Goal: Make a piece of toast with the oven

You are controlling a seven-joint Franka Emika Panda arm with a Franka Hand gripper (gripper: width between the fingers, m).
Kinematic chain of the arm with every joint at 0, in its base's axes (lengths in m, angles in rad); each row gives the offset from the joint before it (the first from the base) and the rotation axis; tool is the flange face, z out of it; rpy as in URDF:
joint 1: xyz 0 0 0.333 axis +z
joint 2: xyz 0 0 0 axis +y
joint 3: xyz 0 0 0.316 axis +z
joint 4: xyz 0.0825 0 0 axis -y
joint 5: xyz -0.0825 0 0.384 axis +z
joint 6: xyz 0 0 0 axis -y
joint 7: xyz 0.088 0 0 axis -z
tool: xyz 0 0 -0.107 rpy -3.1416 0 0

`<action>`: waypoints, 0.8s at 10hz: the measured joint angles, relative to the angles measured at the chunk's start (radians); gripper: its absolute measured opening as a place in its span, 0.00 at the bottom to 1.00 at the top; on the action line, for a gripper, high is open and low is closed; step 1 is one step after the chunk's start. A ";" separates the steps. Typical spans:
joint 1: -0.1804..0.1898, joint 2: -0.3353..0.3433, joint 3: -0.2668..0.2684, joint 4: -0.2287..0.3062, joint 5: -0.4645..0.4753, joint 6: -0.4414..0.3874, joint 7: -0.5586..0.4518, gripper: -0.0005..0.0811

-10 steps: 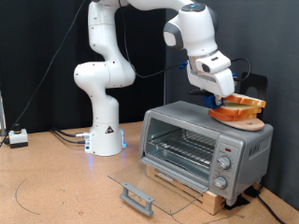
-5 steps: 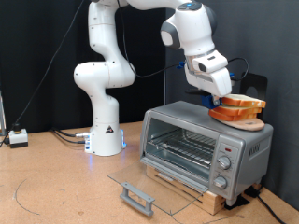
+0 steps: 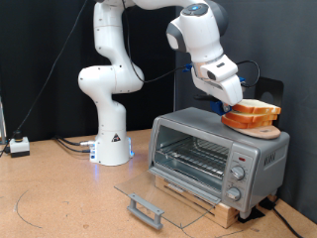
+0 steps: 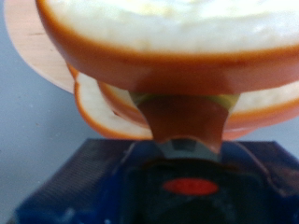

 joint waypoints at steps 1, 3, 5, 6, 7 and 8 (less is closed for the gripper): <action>0.000 0.003 -0.001 0.000 0.009 -0.002 -0.005 0.51; 0.001 0.004 0.000 -0.009 0.031 0.039 -0.012 0.51; 0.002 0.004 0.002 -0.023 0.075 0.101 -0.041 0.51; 0.002 0.004 0.003 -0.029 0.095 0.122 -0.056 0.51; 0.002 0.004 0.003 -0.033 0.108 0.129 -0.064 0.51; 0.002 0.004 0.003 -0.035 0.118 0.130 -0.066 0.51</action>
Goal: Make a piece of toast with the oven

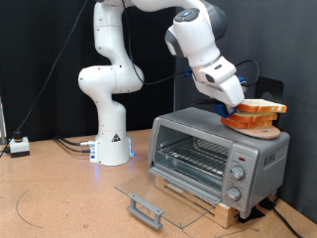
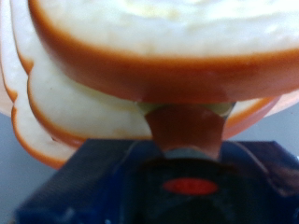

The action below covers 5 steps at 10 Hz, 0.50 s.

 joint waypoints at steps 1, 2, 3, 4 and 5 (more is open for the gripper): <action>0.000 0.000 0.000 -0.002 0.012 0.000 -0.002 0.51; 0.000 0.000 0.000 -0.003 0.033 0.000 -0.014 0.51; 0.000 0.000 -0.002 -0.004 0.063 0.002 -0.037 0.51; -0.001 0.000 -0.006 -0.005 0.084 0.002 -0.057 0.51; -0.001 -0.001 -0.011 -0.006 0.095 0.002 -0.069 0.51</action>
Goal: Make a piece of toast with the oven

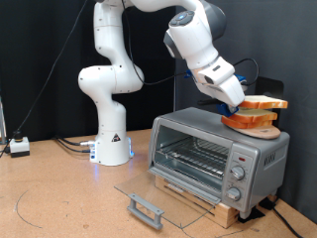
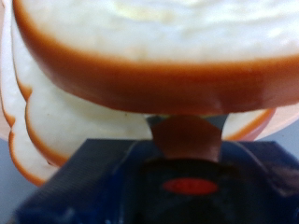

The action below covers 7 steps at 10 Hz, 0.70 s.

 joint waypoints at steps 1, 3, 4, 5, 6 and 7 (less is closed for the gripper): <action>0.000 -0.002 -0.007 0.000 0.004 -0.003 -0.007 0.51; -0.004 -0.008 -0.025 -0.001 0.005 -0.026 -0.014 0.51; -0.007 -0.014 -0.039 -0.002 0.005 -0.045 -0.025 0.51; -0.013 -0.021 -0.055 -0.002 0.002 -0.074 -0.036 0.51; -0.021 -0.032 -0.071 -0.002 -0.007 -0.106 -0.045 0.51; -0.031 -0.043 -0.086 -0.003 -0.022 -0.139 -0.048 0.51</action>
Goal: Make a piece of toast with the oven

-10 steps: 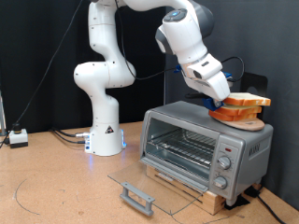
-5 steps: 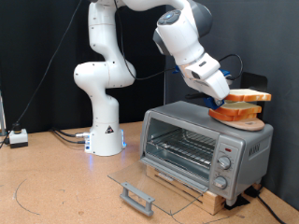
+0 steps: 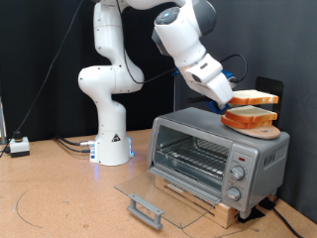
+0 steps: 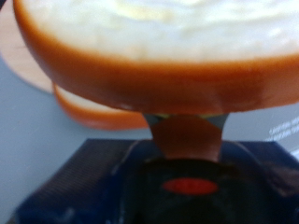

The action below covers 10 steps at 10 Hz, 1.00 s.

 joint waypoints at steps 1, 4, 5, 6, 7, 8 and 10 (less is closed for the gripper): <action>-0.011 -0.010 -0.014 0.000 -0.017 -0.028 0.000 0.51; -0.043 -0.038 -0.049 0.000 -0.066 -0.087 -0.001 0.51; -0.043 -0.037 -0.049 -0.001 -0.065 -0.087 -0.001 0.51; -0.043 -0.037 -0.055 -0.002 -0.062 -0.087 -0.027 0.51; -0.044 -0.037 -0.074 -0.002 -0.061 -0.090 -0.080 0.51; -0.051 -0.038 -0.102 -0.002 -0.061 -0.097 -0.141 0.51; -0.078 -0.037 -0.160 0.007 -0.092 -0.143 -0.229 0.51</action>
